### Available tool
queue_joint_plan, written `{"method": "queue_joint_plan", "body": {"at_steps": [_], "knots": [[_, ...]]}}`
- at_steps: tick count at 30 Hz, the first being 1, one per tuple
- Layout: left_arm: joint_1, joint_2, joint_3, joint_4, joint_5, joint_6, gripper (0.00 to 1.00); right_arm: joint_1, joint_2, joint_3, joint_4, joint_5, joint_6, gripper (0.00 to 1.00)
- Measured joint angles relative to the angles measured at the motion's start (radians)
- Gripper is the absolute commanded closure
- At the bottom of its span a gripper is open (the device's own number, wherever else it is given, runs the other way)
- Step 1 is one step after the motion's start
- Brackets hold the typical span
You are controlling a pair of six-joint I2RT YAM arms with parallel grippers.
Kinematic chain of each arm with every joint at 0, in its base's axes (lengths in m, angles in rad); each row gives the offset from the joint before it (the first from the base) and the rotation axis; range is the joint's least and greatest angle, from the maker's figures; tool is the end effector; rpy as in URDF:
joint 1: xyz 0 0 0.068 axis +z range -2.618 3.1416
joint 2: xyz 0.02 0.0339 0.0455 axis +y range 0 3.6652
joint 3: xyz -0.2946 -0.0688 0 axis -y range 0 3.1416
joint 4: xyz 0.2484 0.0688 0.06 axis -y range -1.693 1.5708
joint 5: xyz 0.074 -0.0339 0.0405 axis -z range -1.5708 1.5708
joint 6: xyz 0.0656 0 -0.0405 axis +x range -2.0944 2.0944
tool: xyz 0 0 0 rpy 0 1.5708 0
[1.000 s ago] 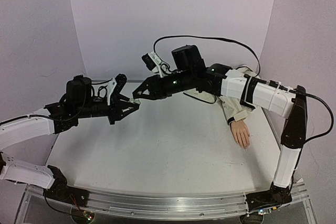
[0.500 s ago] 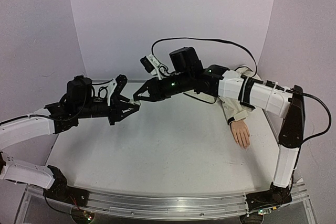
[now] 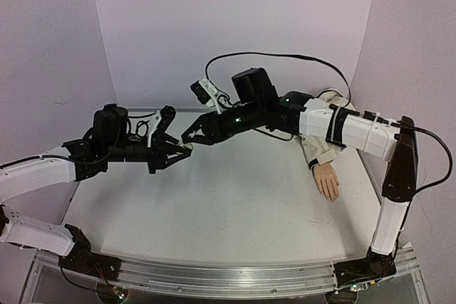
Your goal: Paint the nails
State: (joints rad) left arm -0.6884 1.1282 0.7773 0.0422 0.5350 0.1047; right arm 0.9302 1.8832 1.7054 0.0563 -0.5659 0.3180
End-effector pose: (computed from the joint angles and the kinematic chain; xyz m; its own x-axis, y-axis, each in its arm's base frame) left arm 0.1888 -0.1986 0.3110 -0.1370 0.2291 -0.9637 0.9411 0.3336 -0.0545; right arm 0.2671 0.4171 0.3933 -0.3799 -0.0680 -0.9225 -0.9223 0.1043 0.3721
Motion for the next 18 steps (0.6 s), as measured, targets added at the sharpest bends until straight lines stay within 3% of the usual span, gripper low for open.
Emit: {"method": "queue_joint_plan", "body": {"at_steps": [2,5,13,18], "knots": [[0.000,0.001,0.000,0.000,0.008,0.000,1.00,0.000,0.000,0.000,-0.001,0.002,0.014,0.44],[0.000,0.003,0.000,0.000,0.013,0.000,1.00,-0.003,0.000,0.000,-0.001,0.005,0.030,0.46],[0.000,0.004,0.000,-0.001,0.013,-0.001,1.00,-0.016,-0.002,0.000,-0.002,-0.017,0.061,0.79],[0.000,0.005,0.000,-0.001,0.014,0.000,1.00,-0.015,-0.006,0.000,-0.002,-0.035,0.062,0.86]]}}
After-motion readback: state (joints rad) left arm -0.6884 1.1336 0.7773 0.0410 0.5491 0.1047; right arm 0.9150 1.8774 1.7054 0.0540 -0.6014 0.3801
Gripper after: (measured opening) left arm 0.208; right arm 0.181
